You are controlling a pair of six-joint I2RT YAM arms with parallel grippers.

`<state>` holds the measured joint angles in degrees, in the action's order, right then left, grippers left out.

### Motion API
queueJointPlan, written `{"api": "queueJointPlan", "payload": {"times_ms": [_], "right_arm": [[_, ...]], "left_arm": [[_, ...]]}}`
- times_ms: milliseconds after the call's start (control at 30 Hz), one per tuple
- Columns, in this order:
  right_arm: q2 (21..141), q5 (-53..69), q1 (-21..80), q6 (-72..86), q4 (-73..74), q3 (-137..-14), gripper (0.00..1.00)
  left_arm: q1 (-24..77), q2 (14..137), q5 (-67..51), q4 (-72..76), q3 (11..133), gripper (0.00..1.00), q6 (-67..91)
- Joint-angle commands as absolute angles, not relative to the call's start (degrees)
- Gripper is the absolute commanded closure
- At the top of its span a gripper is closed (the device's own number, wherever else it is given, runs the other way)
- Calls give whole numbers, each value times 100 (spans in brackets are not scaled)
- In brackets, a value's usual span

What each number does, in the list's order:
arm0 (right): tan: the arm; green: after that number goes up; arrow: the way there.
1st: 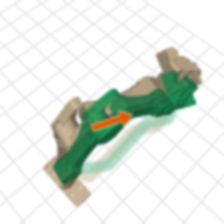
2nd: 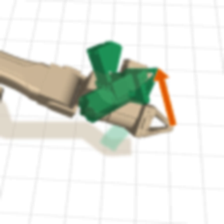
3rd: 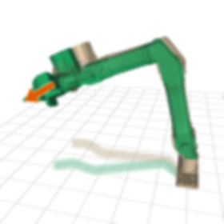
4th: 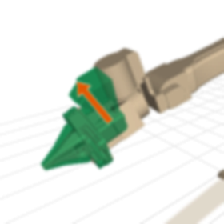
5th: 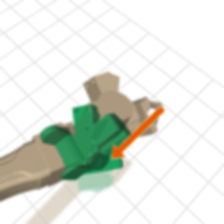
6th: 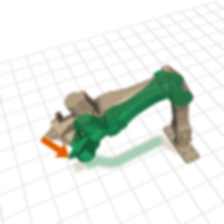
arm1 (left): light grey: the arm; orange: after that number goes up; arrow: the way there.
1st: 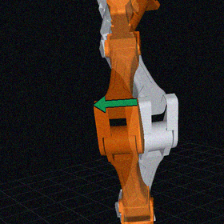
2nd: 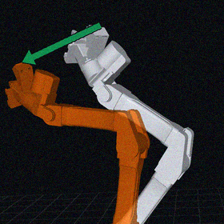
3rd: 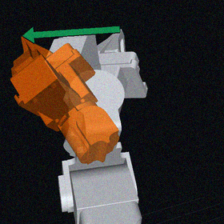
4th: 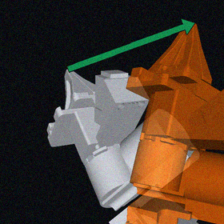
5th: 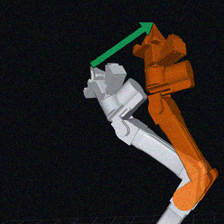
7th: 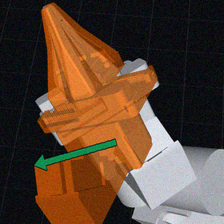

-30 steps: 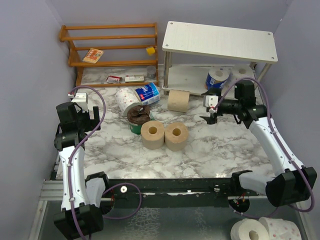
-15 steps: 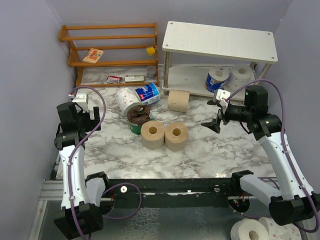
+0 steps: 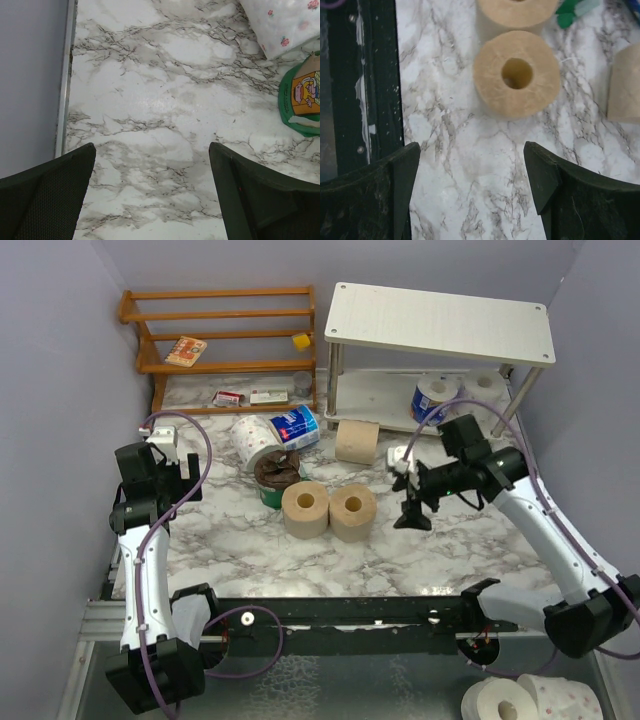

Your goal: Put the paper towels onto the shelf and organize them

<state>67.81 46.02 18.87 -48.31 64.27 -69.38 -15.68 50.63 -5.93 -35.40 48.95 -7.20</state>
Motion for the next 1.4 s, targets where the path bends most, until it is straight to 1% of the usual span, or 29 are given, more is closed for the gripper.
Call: {"api": "queueJointPlan", "payload": {"times_ms": [0,33,100,167,267,433,633,833,1033,1200,1367], "right_arm": [[6440,2730,3689,-4048,5885,-6738,15],[6549,2598,3791,-4021,5842,-6755,16],[6636,2290,4057,-4001,5592,-6694,25],[6682,2190,4313,-3987,5435,-6708,27],[6846,2064,4565,-3899,5220,-6753,27],[6977,1265,4875,-3755,4417,-6476,27],[7397,813,5233,-3634,4234,-6390,29],[7892,383,5433,-3662,4148,-6660,30],[8205,513,5458,-3674,4133,-6726,27],[8324,317,5458,-3664,3952,-6574,27],[8482,403,5458,-3587,4042,-6550,27]], "left_arm": [[-1591,4991,-555,-3452,4853,1,-671],[-1595,4984,-547,-3451,4852,1,-676],[-1592,4998,-516,-3452,4852,1,-661],[-1597,5022,-485,-3451,4852,1,-646],[-1604,5056,-466,-3440,4856,1,-641],[-1611,5135,-456,-3442,4852,1,-637],[-1610,5039,-519,-3442,4852,1,-666],[-1617,5002,-519,-3452,4855,1,-663],[-1617,4922,-540,-3444,4843,1,-677],[-1618,4946,-536,-3445,4852,1,-672],[-1617,4882,-569,-3449,4845,1,-690]]}}
